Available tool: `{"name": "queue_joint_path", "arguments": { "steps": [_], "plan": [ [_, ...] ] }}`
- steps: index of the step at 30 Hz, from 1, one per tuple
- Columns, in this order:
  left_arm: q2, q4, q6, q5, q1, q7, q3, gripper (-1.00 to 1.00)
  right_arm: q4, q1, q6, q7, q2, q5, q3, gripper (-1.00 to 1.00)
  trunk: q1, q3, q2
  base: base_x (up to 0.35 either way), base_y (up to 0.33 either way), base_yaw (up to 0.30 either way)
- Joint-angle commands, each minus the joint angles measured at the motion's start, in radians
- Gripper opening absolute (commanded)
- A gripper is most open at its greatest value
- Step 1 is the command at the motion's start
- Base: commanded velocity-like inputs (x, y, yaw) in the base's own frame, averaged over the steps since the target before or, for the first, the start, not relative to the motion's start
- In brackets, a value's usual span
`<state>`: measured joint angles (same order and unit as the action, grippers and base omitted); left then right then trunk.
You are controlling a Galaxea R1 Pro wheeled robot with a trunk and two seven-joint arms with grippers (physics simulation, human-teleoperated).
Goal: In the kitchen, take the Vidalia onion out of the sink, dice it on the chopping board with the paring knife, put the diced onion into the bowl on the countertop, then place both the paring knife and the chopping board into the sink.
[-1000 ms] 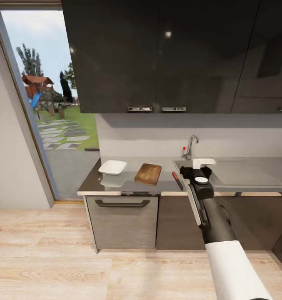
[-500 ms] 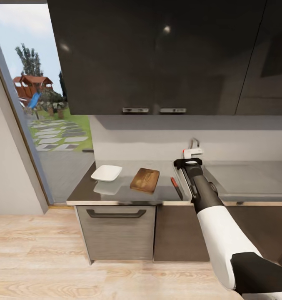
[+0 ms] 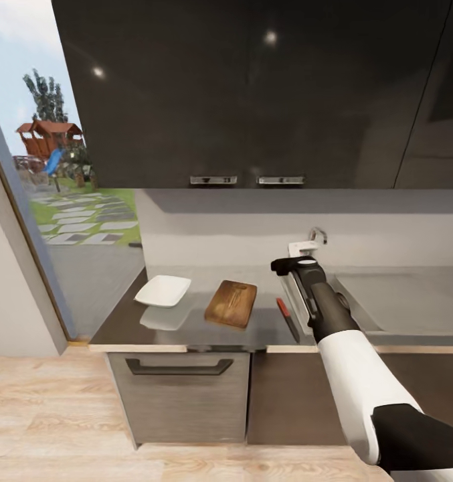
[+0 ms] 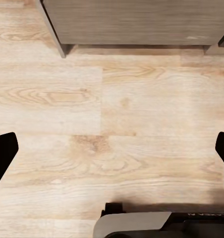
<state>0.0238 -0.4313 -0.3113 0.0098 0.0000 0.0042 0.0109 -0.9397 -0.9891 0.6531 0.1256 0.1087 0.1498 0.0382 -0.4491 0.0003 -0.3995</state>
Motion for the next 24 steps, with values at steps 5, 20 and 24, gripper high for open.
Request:
{"name": "queue_joint_path", "arguments": {
  "steps": [5,20,24],
  "plan": [
    [0.0,0.0,-0.003,0.001,0.0,0.0,0.0,1.0,0.001,0.0,0.006,-0.036,-0.002,0.007,0.002,1.0,-0.001,0.0,-0.001,0.318,0.0,0.0],
    [0.001,0.007,-0.001,0.001,0.0,0.0,-0.001,1.0,0.075,0.0,0.004,-0.198,-0.006,0.009,0.002,1.0,-0.001,0.0,-0.001,0.216,0.0,0.0],
    [0.001,0.043,-0.001,0.001,0.0,0.0,-0.001,1.0,0.077,0.0,0.001,-0.226,-0.007,0.011,0.002,1.0,-0.001,0.0,-0.001,0.007,0.0,0.0]
  ]
}}
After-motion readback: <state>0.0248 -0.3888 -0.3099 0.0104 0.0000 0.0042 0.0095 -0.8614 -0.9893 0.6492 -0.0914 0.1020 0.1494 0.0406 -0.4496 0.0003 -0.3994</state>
